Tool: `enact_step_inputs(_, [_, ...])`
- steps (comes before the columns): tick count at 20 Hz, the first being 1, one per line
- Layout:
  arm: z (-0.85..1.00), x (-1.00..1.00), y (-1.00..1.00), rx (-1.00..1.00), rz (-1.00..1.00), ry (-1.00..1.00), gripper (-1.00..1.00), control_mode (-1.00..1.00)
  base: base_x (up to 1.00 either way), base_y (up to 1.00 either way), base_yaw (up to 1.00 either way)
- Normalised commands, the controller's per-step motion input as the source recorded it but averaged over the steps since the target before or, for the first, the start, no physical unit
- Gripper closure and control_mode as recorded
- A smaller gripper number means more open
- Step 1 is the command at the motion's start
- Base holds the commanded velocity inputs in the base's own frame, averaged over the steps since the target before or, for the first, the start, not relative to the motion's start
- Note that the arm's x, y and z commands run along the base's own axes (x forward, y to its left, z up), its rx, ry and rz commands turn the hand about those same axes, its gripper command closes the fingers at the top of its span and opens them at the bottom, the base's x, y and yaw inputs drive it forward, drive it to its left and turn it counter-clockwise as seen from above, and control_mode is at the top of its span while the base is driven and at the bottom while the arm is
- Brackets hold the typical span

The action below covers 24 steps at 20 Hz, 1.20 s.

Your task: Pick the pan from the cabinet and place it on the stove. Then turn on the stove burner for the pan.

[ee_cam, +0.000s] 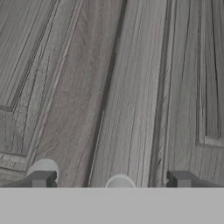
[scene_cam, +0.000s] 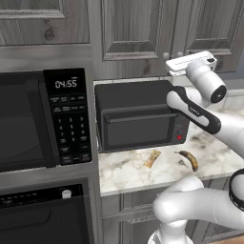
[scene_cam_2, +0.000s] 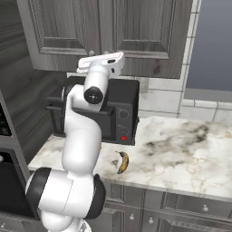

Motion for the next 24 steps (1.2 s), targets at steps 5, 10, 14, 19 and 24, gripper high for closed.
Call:
enact_step_inputs(5, [-0.04, 0.11, -0.02, 0.0, 0.01, 0.0, -1.0, -1.0, 0.0, 0.0, 0.0])
enact_step_inputs(10, [-0.04, 0.1, -0.06, 0.0, 0.01, 0.0, -1.0, -1.0, 0.0, 0.0, 0.0])
enact_step_inputs(14, [-0.02, 0.12, -0.06, 0.0, 0.01, 0.0, -1.0, -1.0, 0.0, 0.0, 0.0])
enact_step_inputs(19, [-0.03, 0.14, -0.03, 0.0, 0.01, 0.0, -1.0, -1.0, 0.0, 0.0, 0.0])
enact_step_inputs(24, [-0.06, 0.15, 0.0, 0.0, 0.01, 0.0, -1.0, -1.0, 0.0, 0.0, 0.0])
